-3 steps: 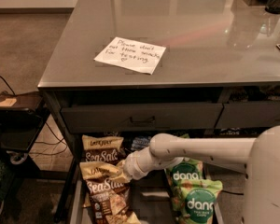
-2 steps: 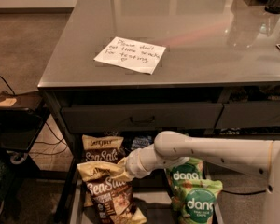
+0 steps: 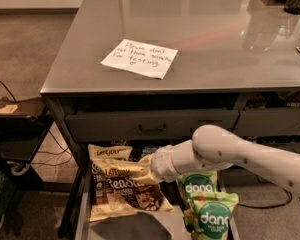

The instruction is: Pick brown chip bag from middle drawer and place on counter

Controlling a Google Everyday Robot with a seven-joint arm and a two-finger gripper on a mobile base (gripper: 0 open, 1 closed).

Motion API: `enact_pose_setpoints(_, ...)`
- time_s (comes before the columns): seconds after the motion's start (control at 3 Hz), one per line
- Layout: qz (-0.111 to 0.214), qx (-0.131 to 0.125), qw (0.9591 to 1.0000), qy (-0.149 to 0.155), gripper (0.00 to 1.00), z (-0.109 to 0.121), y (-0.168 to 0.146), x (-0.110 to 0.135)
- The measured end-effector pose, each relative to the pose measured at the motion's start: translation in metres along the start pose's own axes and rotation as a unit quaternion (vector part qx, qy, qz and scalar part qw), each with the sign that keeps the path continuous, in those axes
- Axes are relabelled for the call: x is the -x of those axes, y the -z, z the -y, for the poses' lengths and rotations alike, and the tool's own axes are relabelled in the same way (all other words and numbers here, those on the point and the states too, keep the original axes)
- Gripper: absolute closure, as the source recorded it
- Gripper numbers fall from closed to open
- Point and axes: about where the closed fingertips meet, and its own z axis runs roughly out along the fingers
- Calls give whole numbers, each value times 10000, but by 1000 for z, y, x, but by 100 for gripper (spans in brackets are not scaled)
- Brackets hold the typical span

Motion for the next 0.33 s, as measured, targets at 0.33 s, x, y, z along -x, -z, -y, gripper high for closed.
enact_pose_setpoints(0.33, -77, -320, 9989, 319, 100, -1, 56, 49)
